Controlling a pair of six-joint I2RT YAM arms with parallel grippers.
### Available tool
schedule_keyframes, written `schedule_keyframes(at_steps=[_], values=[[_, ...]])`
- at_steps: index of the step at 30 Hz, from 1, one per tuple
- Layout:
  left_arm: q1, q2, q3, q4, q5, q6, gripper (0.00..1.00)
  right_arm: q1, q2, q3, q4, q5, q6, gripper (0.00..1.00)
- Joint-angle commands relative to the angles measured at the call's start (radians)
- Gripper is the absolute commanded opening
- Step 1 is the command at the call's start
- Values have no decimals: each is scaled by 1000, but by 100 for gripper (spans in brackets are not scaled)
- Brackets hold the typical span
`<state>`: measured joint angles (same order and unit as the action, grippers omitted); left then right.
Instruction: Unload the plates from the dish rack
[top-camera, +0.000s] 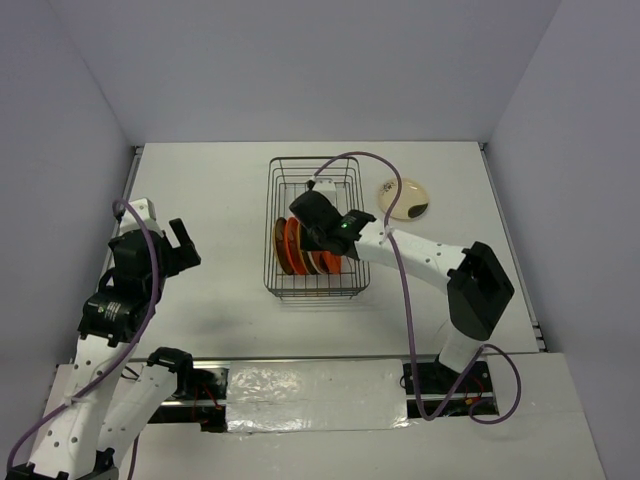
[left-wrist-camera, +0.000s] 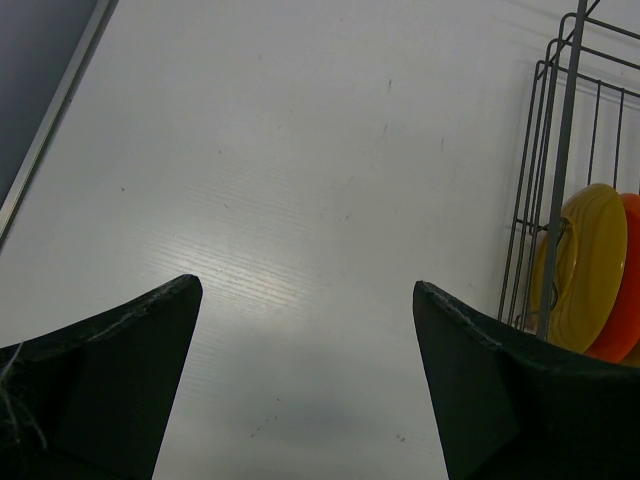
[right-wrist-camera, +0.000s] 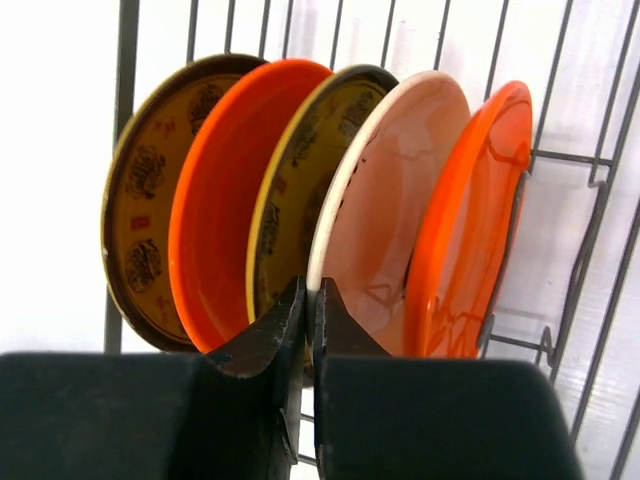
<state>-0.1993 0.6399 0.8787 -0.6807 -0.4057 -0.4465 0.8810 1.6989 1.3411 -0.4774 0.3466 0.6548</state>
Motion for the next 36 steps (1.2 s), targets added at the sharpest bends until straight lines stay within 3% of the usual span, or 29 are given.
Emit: schedule_keyframes(at_steps=[1, 12, 17, 21, 25, 30, 36], values=[[-6, -6, 0, 29, 7, 9, 99, 4, -34, 36, 13, 11, 17, 2], [-9, -11, 0, 27, 1, 8, 100, -19, -410, 15, 146, -26, 51, 1], [-11, -8, 2, 26, -5, 6, 99, -124, -469, 122, 8, 54, -78, 0], [-11, -11, 0, 26, -5, 5, 99, -338, -329, 234, -99, -9, -173, 0], [-12, -3, 0, 26, -4, 6, 99, -506, -86, 346, -144, 38, -306, 0], [-12, 3, 2, 26, -4, 6, 99, -586, 149, 539, -165, 38, -391, 0], [-14, 10, 2, 24, -5, 6, 99, -605, 398, 708, -280, 65, -364, 2]])
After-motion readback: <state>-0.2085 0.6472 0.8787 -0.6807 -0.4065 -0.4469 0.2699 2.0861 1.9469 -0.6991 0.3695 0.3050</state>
